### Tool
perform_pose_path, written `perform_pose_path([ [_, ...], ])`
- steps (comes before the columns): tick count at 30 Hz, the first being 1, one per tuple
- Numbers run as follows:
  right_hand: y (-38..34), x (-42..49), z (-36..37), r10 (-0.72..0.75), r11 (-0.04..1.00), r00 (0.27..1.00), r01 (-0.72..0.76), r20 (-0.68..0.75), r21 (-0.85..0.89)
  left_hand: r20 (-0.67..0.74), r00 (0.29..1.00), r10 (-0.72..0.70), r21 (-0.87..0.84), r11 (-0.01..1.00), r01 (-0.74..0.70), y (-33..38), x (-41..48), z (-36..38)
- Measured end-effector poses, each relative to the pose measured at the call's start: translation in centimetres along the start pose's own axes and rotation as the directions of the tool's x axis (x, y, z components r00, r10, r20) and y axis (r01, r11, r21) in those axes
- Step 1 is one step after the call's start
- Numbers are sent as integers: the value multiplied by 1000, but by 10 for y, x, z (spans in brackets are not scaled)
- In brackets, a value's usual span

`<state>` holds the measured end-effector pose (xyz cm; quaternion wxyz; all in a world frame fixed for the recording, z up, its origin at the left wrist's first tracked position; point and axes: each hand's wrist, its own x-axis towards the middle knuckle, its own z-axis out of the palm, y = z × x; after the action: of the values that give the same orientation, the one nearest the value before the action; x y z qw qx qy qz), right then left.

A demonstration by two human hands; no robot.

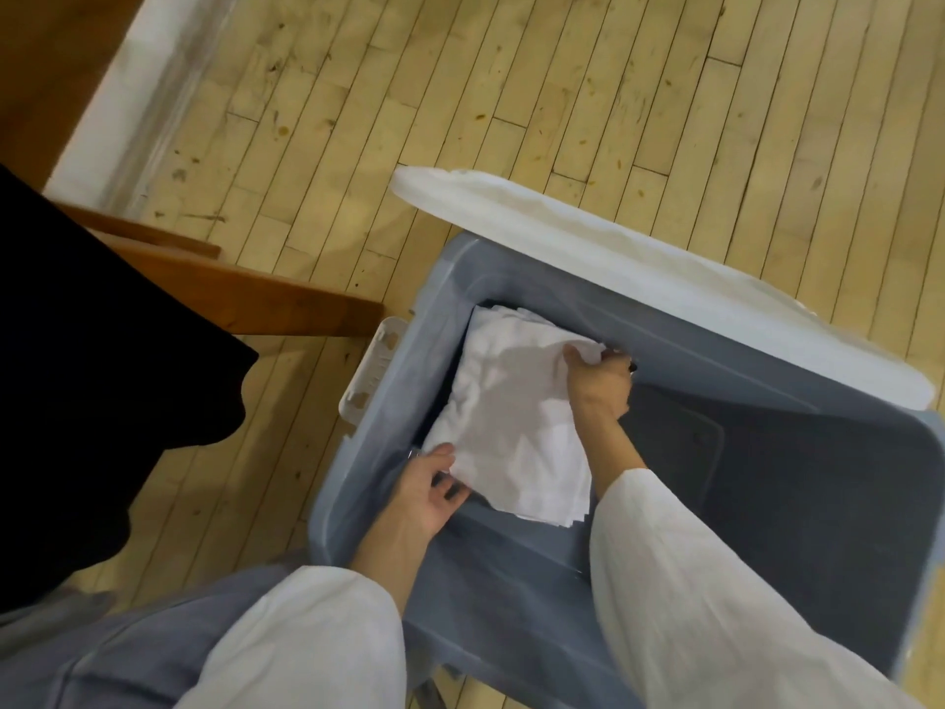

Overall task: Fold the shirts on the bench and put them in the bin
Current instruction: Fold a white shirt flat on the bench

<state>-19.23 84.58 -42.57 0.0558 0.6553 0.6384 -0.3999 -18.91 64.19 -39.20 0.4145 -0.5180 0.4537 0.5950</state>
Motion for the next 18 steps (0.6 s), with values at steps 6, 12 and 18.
perform_pose_path([
  [6, 7, -6, -17, -39, 992, 945, 76, -326, 100, -51, 998, 46, 29, 999, -45, 0, 4, 0],
  [12, 14, -10, -7, -482, 862, 779, 504, -401, -56, -7, 799, 602, 961, 226, -161, -14, 7, -3],
  [18, 4, -22, 57, -744, 40, 362, 863, 562, -503, 746, 634, 204, 574, -680, -456, -55, 10, -5],
])
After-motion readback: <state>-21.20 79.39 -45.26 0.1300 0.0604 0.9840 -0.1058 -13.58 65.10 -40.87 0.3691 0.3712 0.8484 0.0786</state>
